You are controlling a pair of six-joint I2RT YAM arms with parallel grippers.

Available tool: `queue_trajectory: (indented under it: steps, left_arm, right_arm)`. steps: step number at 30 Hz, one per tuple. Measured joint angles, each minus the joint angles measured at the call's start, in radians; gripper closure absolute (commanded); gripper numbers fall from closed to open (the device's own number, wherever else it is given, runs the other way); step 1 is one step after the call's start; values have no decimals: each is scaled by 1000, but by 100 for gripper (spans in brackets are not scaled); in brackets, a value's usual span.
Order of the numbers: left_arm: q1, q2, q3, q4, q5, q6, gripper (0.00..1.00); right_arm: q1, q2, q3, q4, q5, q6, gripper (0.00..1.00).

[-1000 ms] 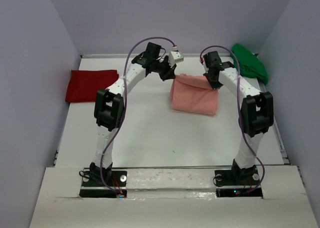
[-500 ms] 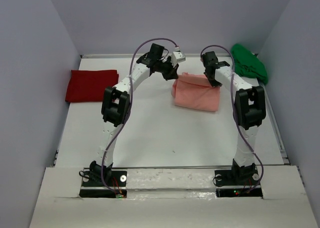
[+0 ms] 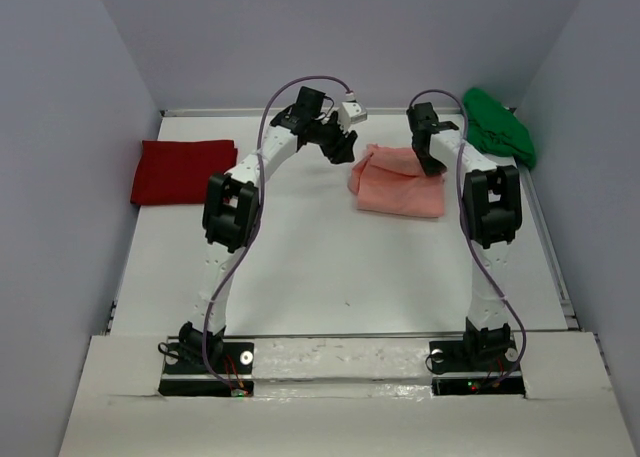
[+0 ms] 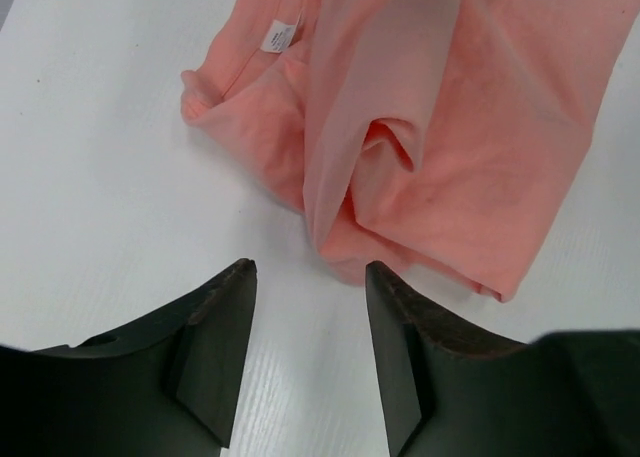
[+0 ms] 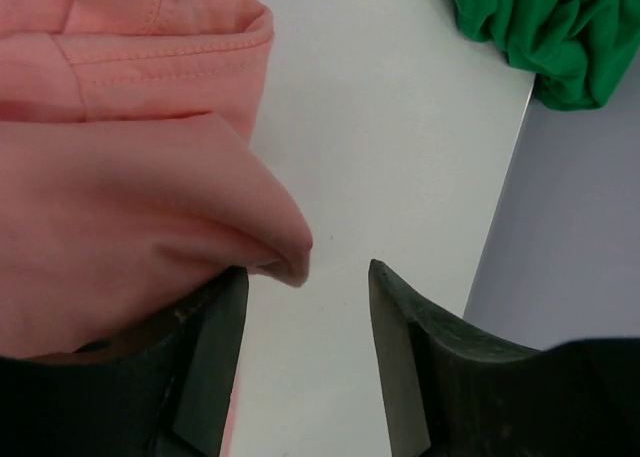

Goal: Fold and stack the t-shirts
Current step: Fold the tshirt

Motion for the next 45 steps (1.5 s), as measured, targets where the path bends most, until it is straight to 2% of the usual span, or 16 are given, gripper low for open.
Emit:
queue_trajectory:
  steps: [4,9,10,11,13,14,15,16,19,24,28,33,38,45]
  left_arm:
    - [3,0,0,0,-22,0,45]
    - [3,-55,-87,8,-78,7,50]
    - [3,-87,-130,9,-95,12,55]
    - [4,-111,-158,10,-105,16,72]
    - [13,-195,-251,13,-130,27,87]
    - [19,-243,-298,10,-141,31,96]
    - [26,-285,-331,6,-146,31,98]
    - [39,-328,-360,7,-147,34,100]
    - [84,-433,-427,3,-145,33,100]
    - [196,-602,-569,-11,-152,33,100]
    - [219,-686,-698,-17,-182,31,100]
    - [216,-776,-848,-7,-215,21,100]
    - [222,-837,-878,15,-246,10,100]
    - [230,-861,-894,52,-264,3,100]
  right_arm:
    - [-6,2,17,-6,27,12,24]
    - [-7,-3,72,-5,45,26,27]
    - [-7,-7,77,-4,45,28,33]
    - [-7,-31,79,-7,30,27,39]
    - [-7,-80,79,-20,-15,30,53]
    - [-7,-103,79,-26,-39,29,66]
    - [-7,-148,79,-35,-70,30,93]
    - [-7,-190,79,-45,-102,26,100]
    - [-7,-307,80,-88,-216,37,100]
    - [-3,-362,68,-167,-473,42,100]
    - [19,-291,52,-233,-668,44,100]
    - [47,-108,121,-319,-864,43,100]
    - [59,43,274,-390,-965,39,100]
    - [63,79,398,-419,-990,24,100]
